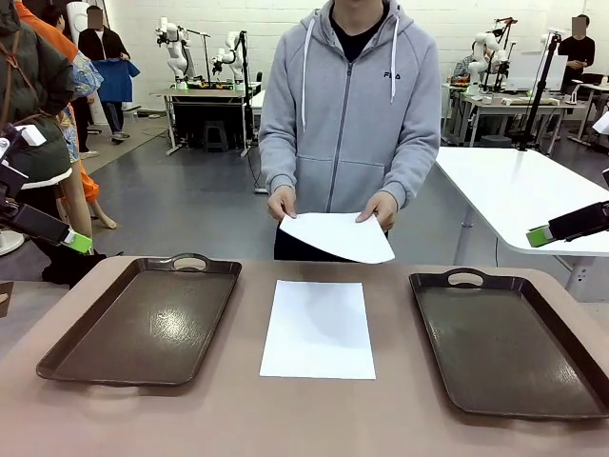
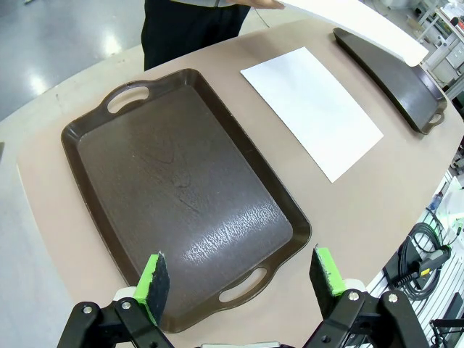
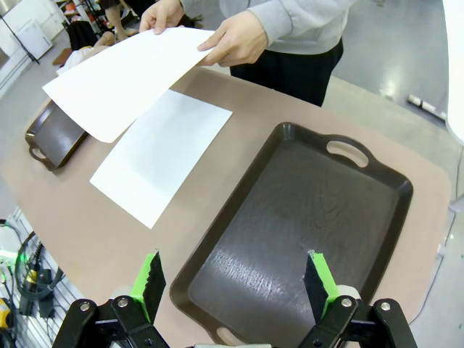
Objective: Sort the A4 documents.
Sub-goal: Receive the A4 Paper.
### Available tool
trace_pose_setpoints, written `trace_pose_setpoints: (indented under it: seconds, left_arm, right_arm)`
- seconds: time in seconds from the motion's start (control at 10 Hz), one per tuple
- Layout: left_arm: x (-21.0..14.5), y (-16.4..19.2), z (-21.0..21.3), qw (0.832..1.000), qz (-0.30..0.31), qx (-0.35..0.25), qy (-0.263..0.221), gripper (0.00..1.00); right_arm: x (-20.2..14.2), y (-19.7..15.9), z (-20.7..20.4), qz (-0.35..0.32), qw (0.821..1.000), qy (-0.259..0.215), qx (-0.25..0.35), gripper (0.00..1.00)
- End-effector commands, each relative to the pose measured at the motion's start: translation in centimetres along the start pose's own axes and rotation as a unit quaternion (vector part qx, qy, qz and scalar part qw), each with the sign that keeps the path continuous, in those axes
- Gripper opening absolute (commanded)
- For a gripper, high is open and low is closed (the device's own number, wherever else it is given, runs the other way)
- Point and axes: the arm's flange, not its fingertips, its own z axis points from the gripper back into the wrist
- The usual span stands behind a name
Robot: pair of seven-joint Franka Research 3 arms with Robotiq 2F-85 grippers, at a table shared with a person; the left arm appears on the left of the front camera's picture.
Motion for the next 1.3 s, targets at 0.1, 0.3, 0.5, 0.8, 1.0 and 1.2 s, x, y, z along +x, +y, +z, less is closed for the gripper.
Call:
trace_pose_setpoints:
  seconds: [0.1,0.3,0.5,0.8,1.0,1.2]
  left_arm:
    - [0.13,0.10,-0.06,1.000,-0.001,-0.002,-0.007,1.00]
    - [0.13,0.10,-0.06,1.000,-0.001,-0.002,-0.007,1.00]
    - [0.13,0.10,-0.06,1.000,-0.001,-0.002,-0.007,1.00]
    - [0.13,0.10,-0.06,1.000,-0.001,-0.002,-0.007,1.00]
    - [0.13,0.10,-0.06,1.000,-0.001,-0.002,-0.007,1.00]
    - [0.13,0.10,-0.06,1.000,-0.001,-0.002,-0.007,1.00]
  right_arm:
    - [-0.04,-0.05,-0.19,-0.003,1.000,-0.002,0.010,1.00]
    - [-0.04,-0.05,-0.19,-0.003,1.000,-0.002,0.010,1.00]
    - [-0.04,-0.05,-0.19,-0.003,1.000,-0.002,0.010,1.00]
    - [-0.04,-0.05,-0.19,-0.003,1.000,-0.002,0.010,1.00]
    - [-0.04,-0.05,-0.19,-0.003,1.000,-0.002,0.010,1.00]
    - [-0.04,-0.05,-0.19,-0.003,1.000,-0.002,0.010,1.00]
